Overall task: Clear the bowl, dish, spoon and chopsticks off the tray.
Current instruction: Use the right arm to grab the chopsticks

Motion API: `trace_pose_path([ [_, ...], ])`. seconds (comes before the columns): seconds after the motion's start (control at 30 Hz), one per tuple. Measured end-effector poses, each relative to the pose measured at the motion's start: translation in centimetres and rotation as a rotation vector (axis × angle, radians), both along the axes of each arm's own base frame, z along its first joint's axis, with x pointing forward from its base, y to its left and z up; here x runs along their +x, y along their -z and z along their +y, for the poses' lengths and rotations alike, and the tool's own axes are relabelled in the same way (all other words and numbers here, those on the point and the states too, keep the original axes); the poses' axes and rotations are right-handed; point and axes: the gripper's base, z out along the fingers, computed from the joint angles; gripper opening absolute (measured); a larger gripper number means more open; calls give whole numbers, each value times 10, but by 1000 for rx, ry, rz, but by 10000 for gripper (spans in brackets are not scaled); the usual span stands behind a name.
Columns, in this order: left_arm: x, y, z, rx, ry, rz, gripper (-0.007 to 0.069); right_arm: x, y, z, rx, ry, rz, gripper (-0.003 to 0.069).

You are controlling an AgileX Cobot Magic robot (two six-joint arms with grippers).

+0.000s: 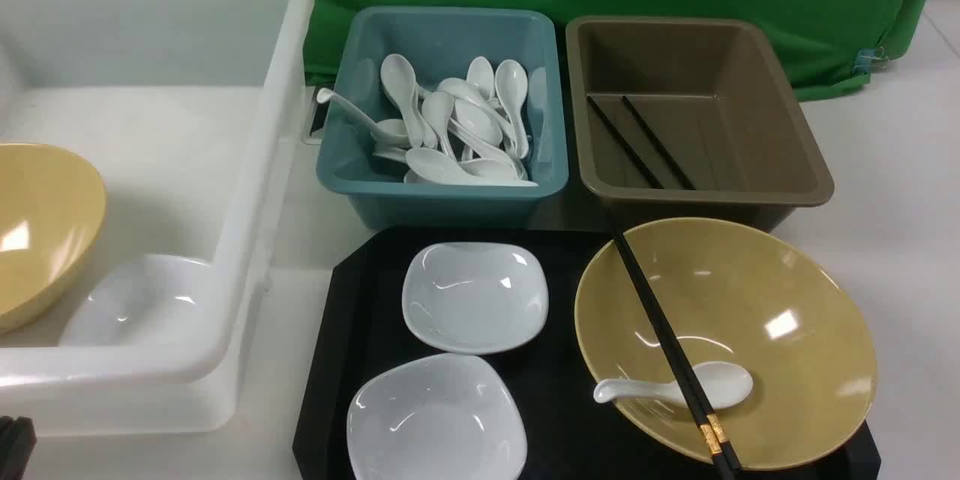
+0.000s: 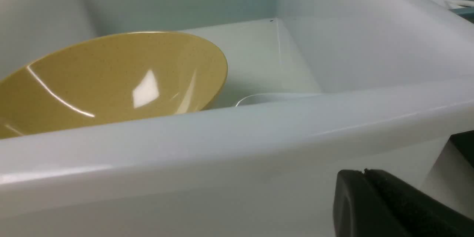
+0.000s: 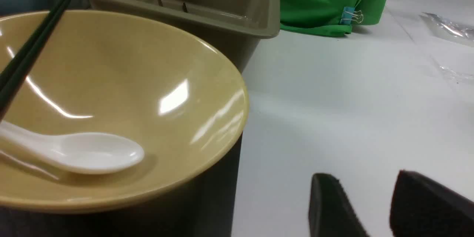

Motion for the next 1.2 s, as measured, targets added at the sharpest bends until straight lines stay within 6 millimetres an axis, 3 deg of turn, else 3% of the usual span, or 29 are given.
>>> trace_pose_path([
  [0.53,0,-3,0,-16,-3,-29,21,0,0,0,0,0,0,242],
  [0.73,1,-17,0,-461,-24,-193,21,0,0,0,0,0,0,242],
  [0.8,0,-24,3,-688,-42,-273,21,0,-1,0,0,0,-7,242],
  [0.93,-1,-33,8,-853,-59,-388,21,0,-1,0,25,2,-12,242],
  [1.03,-5,-44,15,-986,-58,-542,21,1,-7,2,313,14,-62,242],
  [1.13,-15,-63,19,-1015,-4,-751,21,1,-17,1,728,40,-149,242],
  [1.2,-23,-98,14,-959,86,-823,21,1,-25,-2,950,48,-222,242],
])
